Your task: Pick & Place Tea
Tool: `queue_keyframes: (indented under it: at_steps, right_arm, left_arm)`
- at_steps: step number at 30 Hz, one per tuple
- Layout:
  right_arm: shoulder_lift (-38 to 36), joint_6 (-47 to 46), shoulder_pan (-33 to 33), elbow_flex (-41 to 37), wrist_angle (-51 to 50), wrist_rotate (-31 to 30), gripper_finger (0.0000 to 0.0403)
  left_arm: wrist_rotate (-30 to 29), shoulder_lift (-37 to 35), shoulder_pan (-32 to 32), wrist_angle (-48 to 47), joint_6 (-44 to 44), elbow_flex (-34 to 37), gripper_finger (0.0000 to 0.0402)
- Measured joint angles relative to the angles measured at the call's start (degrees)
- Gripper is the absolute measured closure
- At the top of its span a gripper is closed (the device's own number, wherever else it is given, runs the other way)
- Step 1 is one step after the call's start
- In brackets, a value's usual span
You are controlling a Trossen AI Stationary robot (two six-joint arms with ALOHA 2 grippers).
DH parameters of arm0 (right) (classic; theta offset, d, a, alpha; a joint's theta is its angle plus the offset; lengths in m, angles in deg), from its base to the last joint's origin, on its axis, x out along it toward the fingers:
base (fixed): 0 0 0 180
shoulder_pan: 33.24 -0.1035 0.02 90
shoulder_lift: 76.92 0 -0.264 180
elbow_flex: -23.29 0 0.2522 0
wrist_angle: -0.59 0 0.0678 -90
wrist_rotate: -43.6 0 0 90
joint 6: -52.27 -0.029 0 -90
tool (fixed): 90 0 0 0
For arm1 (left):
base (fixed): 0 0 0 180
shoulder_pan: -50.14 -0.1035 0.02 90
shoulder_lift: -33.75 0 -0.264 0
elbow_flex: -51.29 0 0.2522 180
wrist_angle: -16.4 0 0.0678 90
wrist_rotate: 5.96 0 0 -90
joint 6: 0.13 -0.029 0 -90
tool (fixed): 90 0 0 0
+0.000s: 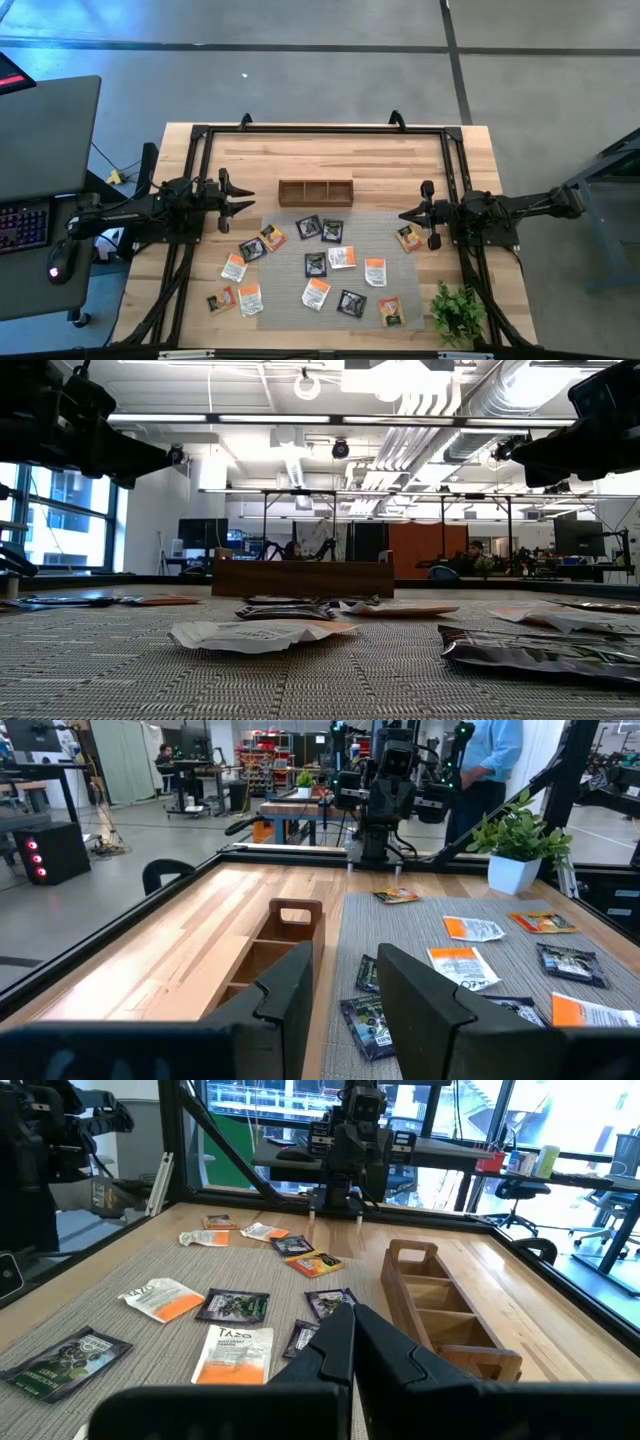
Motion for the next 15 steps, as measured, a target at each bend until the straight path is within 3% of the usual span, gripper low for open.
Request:
queue_keyframes:
  at_steps: [15]
  right_arm:
    - [0.0, -0.01, 0.01, 0.02, -0.01, 0.0, 0.0402]
  left_arm:
    - [0.07, -0.02, 0.0, 2.66, -2.1, 0.02, 0.0289]
